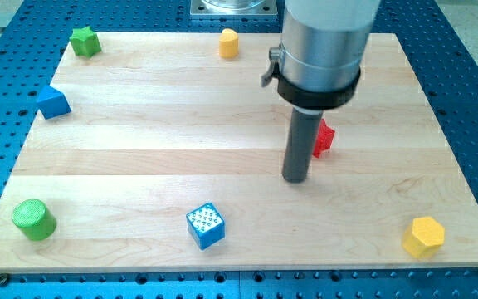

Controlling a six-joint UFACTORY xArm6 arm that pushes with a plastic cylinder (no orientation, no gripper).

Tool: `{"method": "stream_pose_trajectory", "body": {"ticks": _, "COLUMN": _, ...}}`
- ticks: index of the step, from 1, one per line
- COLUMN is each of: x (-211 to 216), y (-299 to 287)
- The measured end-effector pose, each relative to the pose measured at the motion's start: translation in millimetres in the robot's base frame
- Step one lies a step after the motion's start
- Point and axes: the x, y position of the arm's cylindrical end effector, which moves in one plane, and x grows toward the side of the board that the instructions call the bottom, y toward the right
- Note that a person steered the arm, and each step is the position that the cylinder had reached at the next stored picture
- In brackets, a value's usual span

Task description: Place the red star at the center of the board

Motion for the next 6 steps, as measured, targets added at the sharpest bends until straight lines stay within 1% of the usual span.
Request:
{"method": "stream_pose_trajectory", "body": {"ticks": 1, "x": -38.9, "y": 9.9}}
{"method": "stream_pose_trajectory", "body": {"ticks": 2, "x": -61.8, "y": 40.5}}
{"method": "stream_pose_trajectory", "body": {"ticks": 3, "x": -65.5, "y": 106.0}}
{"method": "stream_pose_trajectory", "body": {"ticks": 4, "x": -113.1, "y": 74.5}}
{"method": "stream_pose_trajectory", "body": {"ticks": 5, "x": -136.3, "y": -50.3}}
{"method": "stream_pose_trajectory", "body": {"ticks": 6, "x": -126.0, "y": -23.0}}
